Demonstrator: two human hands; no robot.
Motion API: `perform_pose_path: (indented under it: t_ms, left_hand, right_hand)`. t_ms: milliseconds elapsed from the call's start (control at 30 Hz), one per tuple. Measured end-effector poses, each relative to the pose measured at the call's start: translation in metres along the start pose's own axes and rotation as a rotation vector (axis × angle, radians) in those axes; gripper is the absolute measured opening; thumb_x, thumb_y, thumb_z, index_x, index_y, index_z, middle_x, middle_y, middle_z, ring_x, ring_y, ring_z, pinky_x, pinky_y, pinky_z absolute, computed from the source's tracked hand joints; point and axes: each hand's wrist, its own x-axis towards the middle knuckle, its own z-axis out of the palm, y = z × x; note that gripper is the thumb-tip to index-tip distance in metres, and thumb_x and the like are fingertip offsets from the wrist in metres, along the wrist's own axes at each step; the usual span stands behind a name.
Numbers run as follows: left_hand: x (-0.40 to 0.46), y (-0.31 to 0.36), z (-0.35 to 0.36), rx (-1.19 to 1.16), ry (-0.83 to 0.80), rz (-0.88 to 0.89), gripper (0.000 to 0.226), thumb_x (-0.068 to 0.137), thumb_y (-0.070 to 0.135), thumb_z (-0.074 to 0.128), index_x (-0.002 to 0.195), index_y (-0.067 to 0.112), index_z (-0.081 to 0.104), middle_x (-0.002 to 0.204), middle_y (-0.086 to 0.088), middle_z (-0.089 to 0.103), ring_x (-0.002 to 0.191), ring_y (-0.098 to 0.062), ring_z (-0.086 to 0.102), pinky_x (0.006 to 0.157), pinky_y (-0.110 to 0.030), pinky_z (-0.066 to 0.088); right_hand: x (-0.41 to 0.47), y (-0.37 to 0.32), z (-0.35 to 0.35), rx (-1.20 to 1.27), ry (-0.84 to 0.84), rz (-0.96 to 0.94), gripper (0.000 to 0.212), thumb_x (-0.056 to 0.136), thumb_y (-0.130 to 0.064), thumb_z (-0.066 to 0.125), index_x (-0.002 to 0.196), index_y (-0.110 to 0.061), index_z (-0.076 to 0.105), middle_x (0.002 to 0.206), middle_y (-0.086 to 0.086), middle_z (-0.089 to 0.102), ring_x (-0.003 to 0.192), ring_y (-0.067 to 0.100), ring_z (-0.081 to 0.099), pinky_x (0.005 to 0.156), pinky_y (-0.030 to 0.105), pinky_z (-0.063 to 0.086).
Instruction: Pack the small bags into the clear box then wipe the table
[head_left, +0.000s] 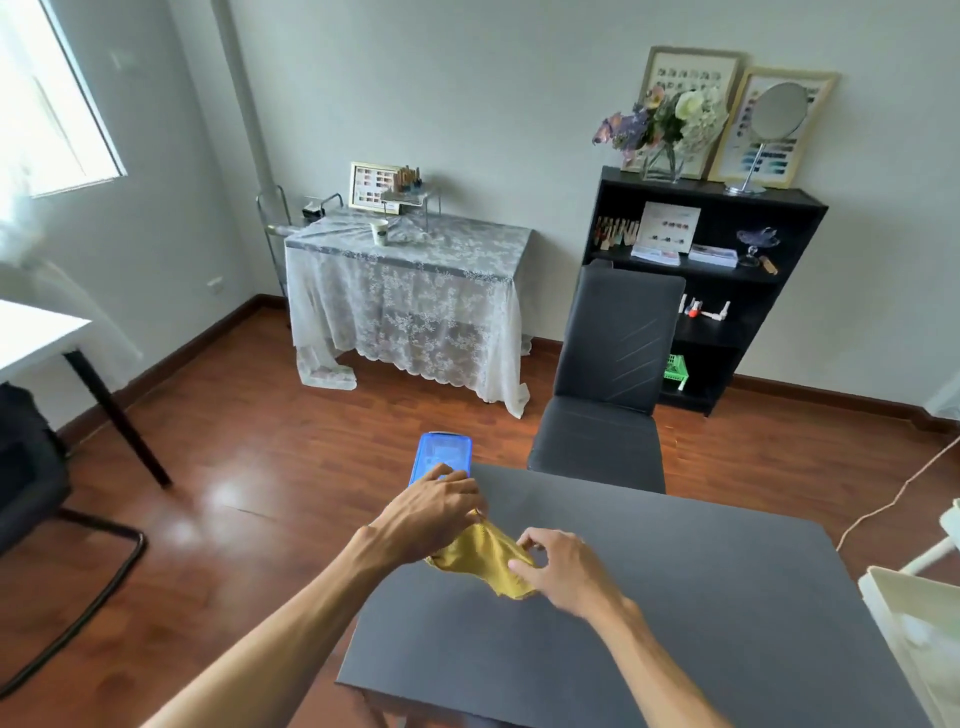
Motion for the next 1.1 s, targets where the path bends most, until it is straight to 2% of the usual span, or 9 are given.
perform_pose_path:
  t_ms: [67, 133, 300, 367, 467, 667, 833, 967, 1100]
  left_hand:
    - [-0.018, -0.011, -0.007, -0.045, -0.024, -0.056, 0.021, 0.100, 0.034, 0.050, 0.109, 0.026, 0.067, 0.107, 0.009, 0.068, 0.099, -0.016, 0.057, 0.093, -0.029, 0.039]
    - [-0.038, -0.020, -0.012, -0.142, -0.080, -0.142, 0.017, 0.099, 0.034, 0.052, 0.107, 0.029, 0.067, 0.106, 0.012, 0.068, 0.098, -0.012, 0.058, 0.087, -0.023, 0.036]
    - [-0.087, -0.032, -0.015, -0.390, -0.255, -0.355, 0.013, 0.093, 0.026, 0.059, 0.099, 0.032, 0.069, 0.090, 0.015, 0.069, 0.078, 0.002, 0.059, 0.064, -0.011, 0.041]
    - [-0.101, -0.036, -0.011, -0.461, -0.332, -0.422, 0.015, 0.090, 0.023, 0.060, 0.095, 0.032, 0.071, 0.084, 0.019, 0.067, 0.075, 0.007, 0.058, 0.063, -0.007, 0.040]
    - [-0.118, -0.048, 0.003, -0.528, -0.457, -0.515, 0.017, 0.086, 0.019, 0.064, 0.094, 0.029, 0.075, 0.080, 0.020, 0.066, 0.073, 0.013, 0.055, 0.064, -0.004, 0.039]
    - [-0.122, -0.069, 0.044, -0.525, -0.482, -0.639, 0.016, 0.085, 0.014, 0.067, 0.091, 0.023, 0.077, 0.078, 0.017, 0.065, 0.067, 0.016, 0.053, 0.065, -0.004, 0.037]
    - [-0.103, -0.083, 0.073, -0.545, -0.418, -0.708, 0.021, 0.083, 0.007, 0.066, 0.088, 0.023, 0.078, 0.073, 0.016, 0.069, 0.065, 0.017, 0.057, 0.064, -0.004, 0.038]
    - [-0.094, -0.092, 0.088, -0.534, -0.383, -0.745, 0.016, 0.083, 0.008, 0.070, 0.092, 0.020, 0.078, 0.080, 0.010, 0.070, 0.076, -0.002, 0.062, 0.069, -0.012, 0.043]
    - [-0.094, -0.089, 0.099, -0.511, -0.349, -0.777, 0.018, 0.087, 0.012, 0.066, 0.103, 0.016, 0.074, 0.095, 0.002, 0.073, 0.089, -0.013, 0.069, 0.076, -0.020, 0.051]
  right_hand:
    - [-0.001, -0.005, -0.006, 0.001, -0.027, 0.018, 0.008, 0.082, -0.056, 0.062, 0.086, -0.050, 0.061, 0.082, -0.024, 0.069, 0.080, 0.001, 0.065, 0.062, 0.018, 0.050]
    - [-0.004, -0.013, -0.011, -0.016, -0.048, 0.014, 0.009, 0.082, -0.054, 0.065, 0.091, -0.054, 0.062, 0.077, -0.026, 0.069, 0.075, -0.003, 0.065, 0.054, 0.011, 0.042]
    - [-0.019, -0.036, -0.001, 0.021, -0.237, -0.049, 0.013, 0.082, -0.057, 0.069, 0.093, -0.050, 0.068, 0.075, -0.024, 0.070, 0.066, -0.006, 0.062, 0.057, 0.013, 0.043]
    - [-0.021, -0.045, 0.012, 0.121, -0.386, -0.060, 0.006, 0.084, -0.048, 0.072, 0.087, -0.043, 0.072, 0.075, -0.020, 0.072, 0.063, -0.004, 0.062, 0.063, 0.017, 0.047]
    - [-0.017, -0.051, 0.033, 0.253, -0.553, -0.059, 0.005, 0.090, -0.034, 0.072, 0.086, -0.035, 0.074, 0.070, -0.018, 0.072, 0.062, -0.003, 0.066, 0.064, 0.010, 0.047]
    - [0.017, -0.042, 0.072, 0.263, -0.495, 0.116, 0.004, 0.085, -0.028, 0.077, 0.083, -0.026, 0.075, 0.068, -0.004, 0.069, 0.055, 0.007, 0.061, 0.072, 0.026, 0.055]
    - [0.046, -0.031, 0.089, 0.203, -0.423, 0.221, 0.008, 0.083, -0.033, 0.076, 0.077, -0.031, 0.071, 0.082, -0.001, 0.072, 0.075, 0.020, 0.068, 0.085, 0.039, 0.060]
    - [0.060, -0.026, 0.094, 0.191, -0.405, 0.244, 0.007, 0.087, -0.038, 0.070, 0.089, -0.032, 0.071, 0.091, 0.000, 0.072, 0.088, 0.025, 0.073, 0.089, 0.037, 0.059]
    - [0.063, -0.022, 0.094, 0.243, -0.402, 0.256, 0.025, 0.091, -0.040, 0.064, 0.114, -0.031, 0.070, 0.107, 0.001, 0.074, 0.095, 0.021, 0.071, 0.094, 0.036, 0.055]
